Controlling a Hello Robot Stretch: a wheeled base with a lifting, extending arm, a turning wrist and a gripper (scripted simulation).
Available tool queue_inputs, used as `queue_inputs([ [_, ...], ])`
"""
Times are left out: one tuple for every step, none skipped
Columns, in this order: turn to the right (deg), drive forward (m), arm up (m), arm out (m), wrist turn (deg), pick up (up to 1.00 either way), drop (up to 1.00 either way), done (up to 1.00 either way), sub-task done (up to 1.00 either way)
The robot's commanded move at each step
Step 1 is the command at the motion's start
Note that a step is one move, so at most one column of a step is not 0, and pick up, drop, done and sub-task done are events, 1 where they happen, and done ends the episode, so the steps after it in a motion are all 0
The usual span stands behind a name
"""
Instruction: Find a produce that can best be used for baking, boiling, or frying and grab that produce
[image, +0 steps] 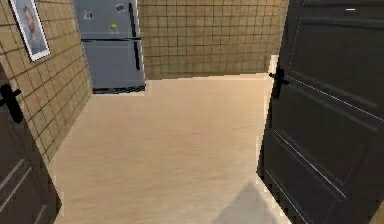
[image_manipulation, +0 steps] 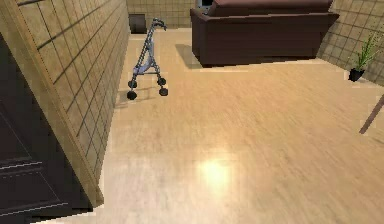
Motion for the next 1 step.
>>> queue_inputs([
  [-3.0, 0.0, 0.0, 0.0, 0.0, 0.0, 0.0, 0.0, 0.0],
])
